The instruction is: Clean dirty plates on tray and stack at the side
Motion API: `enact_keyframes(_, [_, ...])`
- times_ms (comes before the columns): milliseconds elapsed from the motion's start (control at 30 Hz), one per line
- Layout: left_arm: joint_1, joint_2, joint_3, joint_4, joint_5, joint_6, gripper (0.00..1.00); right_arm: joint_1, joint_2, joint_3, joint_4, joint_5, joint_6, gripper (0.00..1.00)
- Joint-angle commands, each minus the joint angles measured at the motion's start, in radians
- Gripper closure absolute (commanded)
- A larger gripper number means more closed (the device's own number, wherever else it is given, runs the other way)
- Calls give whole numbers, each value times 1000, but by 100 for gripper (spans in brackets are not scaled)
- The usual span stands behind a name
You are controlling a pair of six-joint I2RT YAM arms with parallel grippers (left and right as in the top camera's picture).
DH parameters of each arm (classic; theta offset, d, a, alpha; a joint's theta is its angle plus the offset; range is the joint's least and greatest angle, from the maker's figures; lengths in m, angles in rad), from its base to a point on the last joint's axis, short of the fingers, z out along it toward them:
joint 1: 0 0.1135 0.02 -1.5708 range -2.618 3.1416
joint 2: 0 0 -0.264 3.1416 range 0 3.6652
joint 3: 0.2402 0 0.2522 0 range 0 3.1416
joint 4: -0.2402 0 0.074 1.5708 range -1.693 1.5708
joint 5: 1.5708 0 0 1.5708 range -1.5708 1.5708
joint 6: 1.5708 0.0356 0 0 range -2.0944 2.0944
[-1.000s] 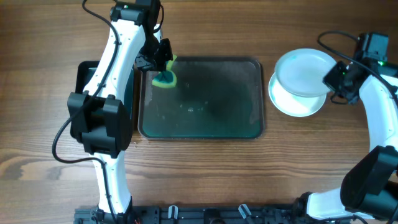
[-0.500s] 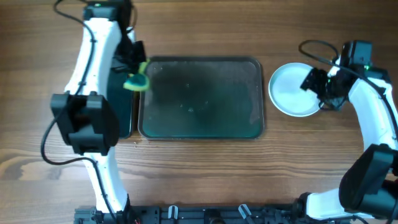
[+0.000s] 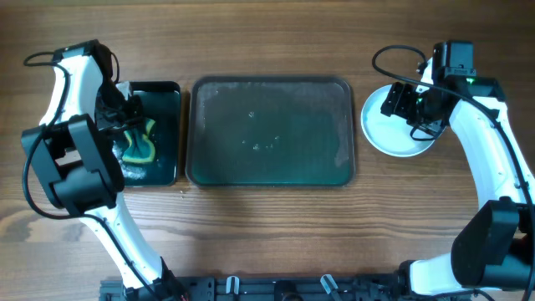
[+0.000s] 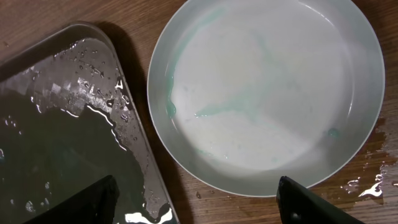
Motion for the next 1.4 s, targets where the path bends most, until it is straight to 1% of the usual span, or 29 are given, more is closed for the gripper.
enact_keyframes(0, [-7,-45,107,-92,33,8,0,2,-16,39,-14,-28,-33,18])
enact_keyframes(67, [-27,-133,231,-154,119,8,0,3,-44,112,-77,-64,-74,18])
enact_keyframes(100, [-43,-190,280,-158,159,8,0,2,-72,162,-126,-63,-77,18])
enact_keyframes(133, [-73,-288,309,-135,204,8,0,2,-119,242,-203,-62,-103,18])
enact_keyframes(167, [-91,-335,309,-121,203,8,0,2,-157,293,-256,-66,-123,18])
enact_keyframes(233, [-121,-418,309,-111,143,16,0,2,-248,376,-363,-66,-132,17])
enact_keyframes(267, [-126,-447,309,-114,138,16,0,2,-323,389,-392,-67,-111,0])
enact_keyframes(367, [-126,-471,309,-114,138,16,0,2,-473,388,-392,-66,-61,0])
enact_keyframes(467, [-126,-471,309,-114,138,16,0,2,-548,388,-393,-66,-61,0])
enact_keyframes(633, [-126,-471,309,-114,138,16,0,2,-554,387,-393,-64,-65,0])
enact_keyframes(700, [-126,-471,309,-114,138,16,0,2,-568,361,-359,-11,-72,0])
enact_keyframes(767, [-126,-471,309,-114,138,16,0,2,-629,271,-238,-13,-85,0])
enact_keyframes(833, [-126,-471,309,-114,138,16,0,14,-766,45,-8,-16,-90,0])
enact_keyframes(867, [-126,-471,309,-114,138,16,0,34,-869,-123,137,-16,-98,0])
enact_keyframes(967, [-126,-471,309,-114,138,16,0,68,-1094,-471,397,-16,-98,0])
enact_keyframes(1000, [-126,-471,309,-114,138,16,0,81,-1209,-643,521,-16,-98,0])
enact_keyframes(1067, [-126,-471,309,-114,138,16,0,103,-1363,-861,669,-16,-98,0])
enact_keyframes(1167, [-126,-471,309,-114,138,16,0,128,-1524,-1083,802,-16,-95,0])
enact_keyframes(1267, [-126,-471,309,-114,138,16,0,137,-1588,-1201,877,-15,-98,0])
enact_keyframes(1367, [-126,-471,309,-114,138,16,0,137,-1603,-1259,905,11,-97,0])
